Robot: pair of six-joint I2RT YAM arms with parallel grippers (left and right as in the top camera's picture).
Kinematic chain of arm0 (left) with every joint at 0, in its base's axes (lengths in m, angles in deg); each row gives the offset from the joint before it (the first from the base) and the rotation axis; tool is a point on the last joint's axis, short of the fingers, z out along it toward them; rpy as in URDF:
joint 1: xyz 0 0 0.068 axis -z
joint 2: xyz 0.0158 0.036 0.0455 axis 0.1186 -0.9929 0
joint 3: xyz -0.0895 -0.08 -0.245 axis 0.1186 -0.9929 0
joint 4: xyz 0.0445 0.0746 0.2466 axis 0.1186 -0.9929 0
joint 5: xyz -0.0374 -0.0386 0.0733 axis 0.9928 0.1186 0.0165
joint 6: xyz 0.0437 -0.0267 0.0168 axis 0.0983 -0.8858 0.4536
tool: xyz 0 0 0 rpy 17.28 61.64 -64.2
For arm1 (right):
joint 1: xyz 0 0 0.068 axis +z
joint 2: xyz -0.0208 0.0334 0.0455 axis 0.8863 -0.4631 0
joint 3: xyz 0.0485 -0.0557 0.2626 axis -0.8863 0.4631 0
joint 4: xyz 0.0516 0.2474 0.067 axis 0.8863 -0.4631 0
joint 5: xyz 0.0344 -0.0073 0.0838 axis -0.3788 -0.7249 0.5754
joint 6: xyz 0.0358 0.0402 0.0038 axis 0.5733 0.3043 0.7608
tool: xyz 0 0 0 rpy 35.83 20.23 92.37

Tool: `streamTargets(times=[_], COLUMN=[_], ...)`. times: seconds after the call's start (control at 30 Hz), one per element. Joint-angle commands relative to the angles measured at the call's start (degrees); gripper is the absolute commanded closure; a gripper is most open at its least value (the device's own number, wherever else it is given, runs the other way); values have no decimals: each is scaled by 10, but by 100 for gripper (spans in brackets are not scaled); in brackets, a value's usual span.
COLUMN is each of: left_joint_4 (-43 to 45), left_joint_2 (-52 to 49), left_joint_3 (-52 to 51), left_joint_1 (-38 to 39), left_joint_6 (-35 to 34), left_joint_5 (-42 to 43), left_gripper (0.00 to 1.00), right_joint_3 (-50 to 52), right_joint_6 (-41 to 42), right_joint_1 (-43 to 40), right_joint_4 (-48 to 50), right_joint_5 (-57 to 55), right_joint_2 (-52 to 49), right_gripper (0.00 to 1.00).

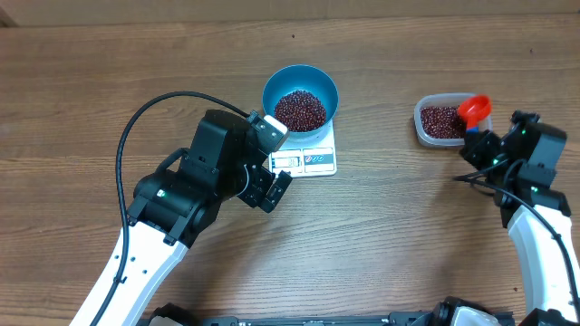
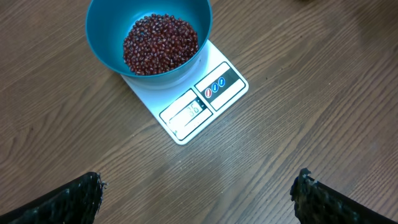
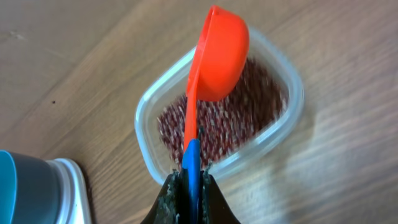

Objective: Scoop item into bowl and weigh 150g on scale

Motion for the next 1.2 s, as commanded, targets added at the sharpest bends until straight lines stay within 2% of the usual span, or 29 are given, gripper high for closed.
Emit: streamTargets(times=[0.0,0.67,0.93,1.17], left_joint_4=[0,0,0,0], left_joint_2=[0,0,0,0], left_joint_3=[0,0,0,0], left_joint_1=[-2,-2,-2,-2], left_joint_6=[11,11,11,11], left_joint_5=[0,0,0,0], left_gripper=[0,0,1,0], right_joint_3=[-23,-26,-90,-161], right_joint_6=[-78,-184,-250,-297], right_joint_1=[-4,-4,-4,-4], right_joint_4=[-2,-46,-112,-186], right_joint_5=[-20,-16,-13,-58], right_joint_2=[8,-54,-82,-117], right_gripper=[96,96,96,97])
